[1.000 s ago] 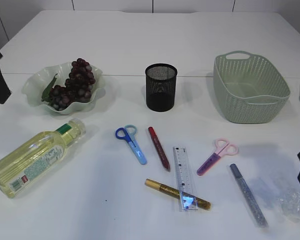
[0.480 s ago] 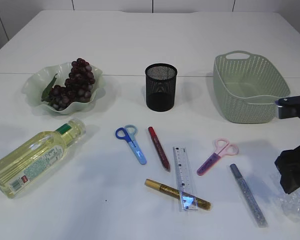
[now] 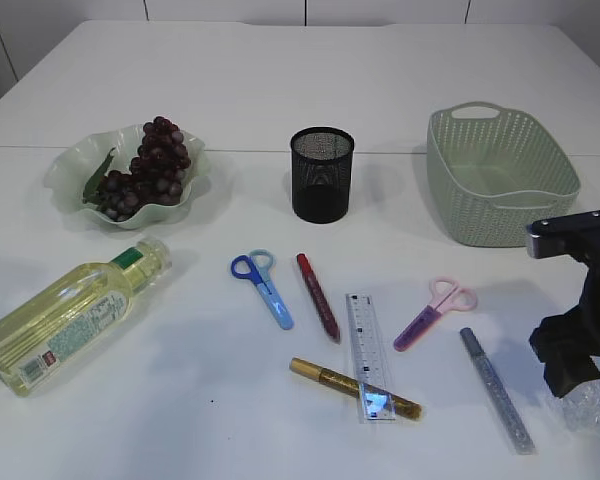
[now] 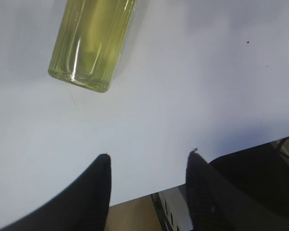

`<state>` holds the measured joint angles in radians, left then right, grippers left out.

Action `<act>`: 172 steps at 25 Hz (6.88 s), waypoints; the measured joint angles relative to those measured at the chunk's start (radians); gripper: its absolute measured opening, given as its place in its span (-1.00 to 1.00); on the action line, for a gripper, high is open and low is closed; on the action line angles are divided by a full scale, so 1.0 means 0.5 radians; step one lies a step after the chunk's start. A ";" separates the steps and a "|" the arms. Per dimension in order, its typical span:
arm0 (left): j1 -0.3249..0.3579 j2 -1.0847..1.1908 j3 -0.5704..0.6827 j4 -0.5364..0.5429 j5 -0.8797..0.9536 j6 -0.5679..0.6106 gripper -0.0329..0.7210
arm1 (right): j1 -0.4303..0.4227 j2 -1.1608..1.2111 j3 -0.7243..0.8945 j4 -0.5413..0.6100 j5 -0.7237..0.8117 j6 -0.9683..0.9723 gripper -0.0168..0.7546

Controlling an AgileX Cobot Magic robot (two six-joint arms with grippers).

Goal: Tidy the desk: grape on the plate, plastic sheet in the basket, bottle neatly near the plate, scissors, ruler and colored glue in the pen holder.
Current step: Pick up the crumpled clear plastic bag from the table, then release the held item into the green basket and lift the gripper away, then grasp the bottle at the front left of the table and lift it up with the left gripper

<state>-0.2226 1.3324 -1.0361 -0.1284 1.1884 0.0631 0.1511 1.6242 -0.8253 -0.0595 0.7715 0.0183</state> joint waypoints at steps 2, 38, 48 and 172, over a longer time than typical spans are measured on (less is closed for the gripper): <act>0.000 -0.007 0.000 0.000 0.000 0.000 0.06 | 0.000 0.037 0.000 -0.012 0.000 0.000 0.54; 0.000 -0.011 0.000 0.003 -0.053 0.000 0.05 | 0.000 -0.246 -0.214 -0.007 0.020 -0.012 -0.88; 0.000 -0.011 0.000 0.003 -0.085 0.001 0.05 | 0.000 -0.288 -0.779 -0.007 0.026 -0.016 -0.88; -0.088 1.302 -0.567 0.316 -0.278 0.556 0.81 | 0.000 -0.516 -0.688 -0.104 0.640 0.048 0.56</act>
<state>-0.2668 1.9833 -1.3197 0.0295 1.0496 0.3409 0.1511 1.3662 -1.1694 -0.1116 1.0917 0.0425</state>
